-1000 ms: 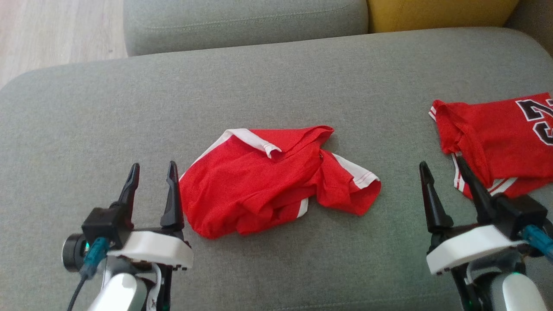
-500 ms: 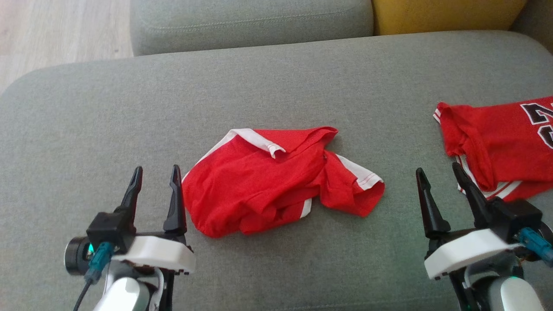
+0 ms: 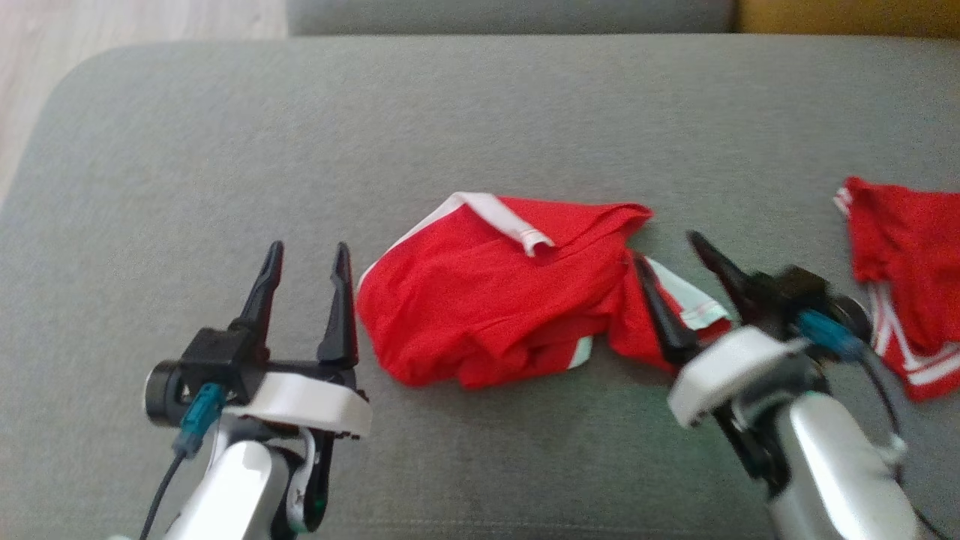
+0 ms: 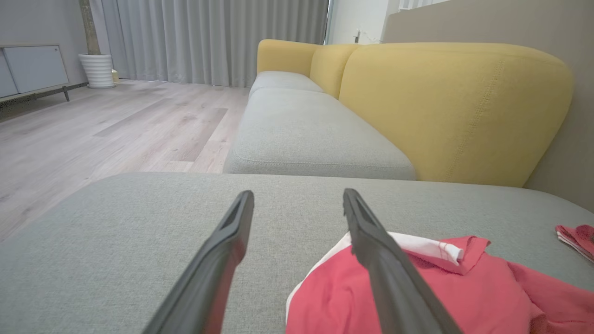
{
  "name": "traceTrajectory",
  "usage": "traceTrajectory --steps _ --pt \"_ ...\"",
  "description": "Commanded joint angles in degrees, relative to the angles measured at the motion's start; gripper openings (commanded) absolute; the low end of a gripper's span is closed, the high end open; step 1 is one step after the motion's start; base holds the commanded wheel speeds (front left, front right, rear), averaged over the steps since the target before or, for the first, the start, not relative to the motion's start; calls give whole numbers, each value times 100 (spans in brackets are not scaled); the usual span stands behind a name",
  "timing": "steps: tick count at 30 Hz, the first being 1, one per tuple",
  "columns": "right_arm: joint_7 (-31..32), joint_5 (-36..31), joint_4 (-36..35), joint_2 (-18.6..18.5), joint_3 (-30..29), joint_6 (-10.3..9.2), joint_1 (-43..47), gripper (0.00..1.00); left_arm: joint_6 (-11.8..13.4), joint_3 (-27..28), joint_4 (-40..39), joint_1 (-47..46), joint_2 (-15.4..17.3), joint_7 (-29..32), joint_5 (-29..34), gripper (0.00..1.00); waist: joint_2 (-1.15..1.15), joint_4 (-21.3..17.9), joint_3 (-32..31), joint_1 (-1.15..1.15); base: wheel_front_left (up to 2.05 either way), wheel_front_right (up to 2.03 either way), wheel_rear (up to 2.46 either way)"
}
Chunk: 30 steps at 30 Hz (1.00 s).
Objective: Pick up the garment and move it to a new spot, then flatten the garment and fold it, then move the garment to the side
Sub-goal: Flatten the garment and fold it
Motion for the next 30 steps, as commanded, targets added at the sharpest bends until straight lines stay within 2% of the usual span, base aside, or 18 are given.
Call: traceTrajectory --steps 1,7,14,15,16,17,21,25,30 --pt "24 66 46 -71 390 39 -408 100 -59 178 -143 -303 -9 -69 75 100 0 308 242 0 0 0 0" --pt "154 229 986 -104 1149 39 -1288 100 -212 234 -76 -436 -256 -69 196 100 0 629 447 0 0 0 0" --pt "486 205 1786 -48 1335 39 -1953 98 -385 396 -31 -457 -469 -70 356 100 0 719 586 0 0 0 0" --pt "564 195 1882 -32 1353 39 -2013 47 -405 428 -26 -449 -489 -70 378 100 0 704 595 0 0 0 0" --pt "559 199 1924 -16 1378 39 -2076 10 -424 456 -20 -444 -511 -70 400 100 0 692 603 0 0 0 0" --pt "547 192 1962 -7 1395 39 -2130 0 -444 480 -10 -439 -533 -70 422 100 0 677 604 0 0 0 0" --pt "419 204 1936 20 1430 39 -2220 0 -510 563 19 -422 -582 -70 475 100 0 613 593 0 0 0 0" --pt "186 256 1531 -43 1444 39 -2137 0 -584 669 31 -386 -622 -70 556 100 0 482 548 0 0 0 0" --pt "165 258 349 -373 1212 39 -1549 0 -664 793 51 -318 -656 -70 658 100 0 240 454 0 0 0 0"
